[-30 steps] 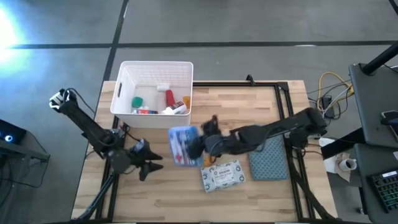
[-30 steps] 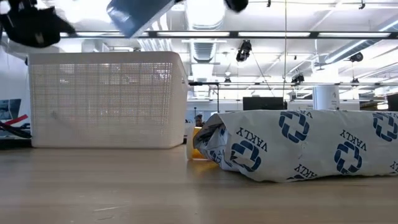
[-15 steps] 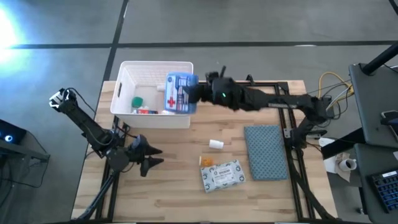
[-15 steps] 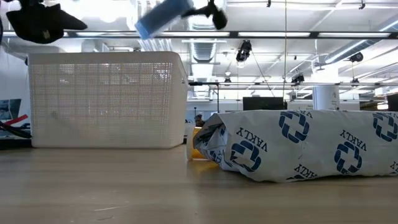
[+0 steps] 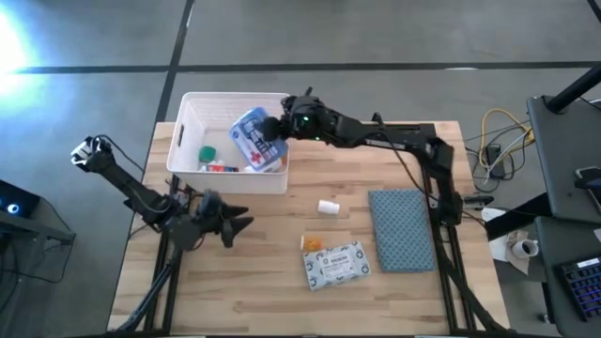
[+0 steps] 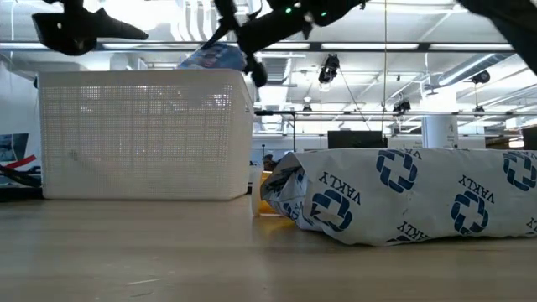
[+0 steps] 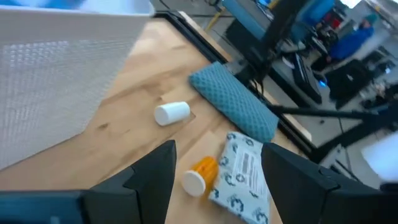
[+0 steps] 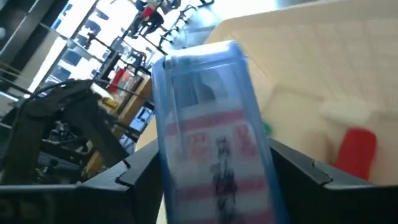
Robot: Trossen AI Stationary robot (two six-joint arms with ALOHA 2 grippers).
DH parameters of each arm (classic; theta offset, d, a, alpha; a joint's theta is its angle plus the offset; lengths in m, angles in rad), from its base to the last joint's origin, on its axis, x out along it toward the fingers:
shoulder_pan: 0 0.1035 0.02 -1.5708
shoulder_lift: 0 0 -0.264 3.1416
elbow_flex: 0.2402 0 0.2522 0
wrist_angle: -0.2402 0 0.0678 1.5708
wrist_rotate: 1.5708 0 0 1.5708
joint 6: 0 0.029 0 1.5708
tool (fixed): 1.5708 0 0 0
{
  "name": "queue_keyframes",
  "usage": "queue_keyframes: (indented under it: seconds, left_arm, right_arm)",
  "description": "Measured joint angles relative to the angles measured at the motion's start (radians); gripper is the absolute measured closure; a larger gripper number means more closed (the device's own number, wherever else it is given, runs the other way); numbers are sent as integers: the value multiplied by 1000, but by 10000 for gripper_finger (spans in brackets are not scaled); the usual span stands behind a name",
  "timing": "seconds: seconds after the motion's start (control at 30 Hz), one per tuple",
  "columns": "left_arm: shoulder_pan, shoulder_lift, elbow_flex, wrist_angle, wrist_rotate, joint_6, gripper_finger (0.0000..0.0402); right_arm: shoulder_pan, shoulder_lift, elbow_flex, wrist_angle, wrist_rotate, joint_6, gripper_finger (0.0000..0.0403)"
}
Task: Pick & place medical supplies in basket/bin
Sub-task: Put the blue medicine kit into the white bin, then put the white pill bottle into the white bin
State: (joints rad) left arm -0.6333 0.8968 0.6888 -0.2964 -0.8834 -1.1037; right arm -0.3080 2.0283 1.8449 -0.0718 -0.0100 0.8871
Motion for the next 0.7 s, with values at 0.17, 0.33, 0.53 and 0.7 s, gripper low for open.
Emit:
queue_keyframes:
  seconds: [0.17, 0.33, 0.53, 0.7]
  left_arm:
    - [34, 9, 0, 0, 0, -16, 185]
    - [39, 8, -2, -6, -3, 32, 185]
    - [67, 6, -5, -15, -7, 133, 185]
    - [99, -21, -6, -22, 13, 196, 185]
  right_arm:
    - [-22, 150, 214, -83, -51, -19, 169]
    - [-22, 265, 429, -314, -65, -130, 161]
    - [-32, 263, 470, -358, -11, -214, 154]
    - [-33, 213, 508, -565, 40, -345, 149]
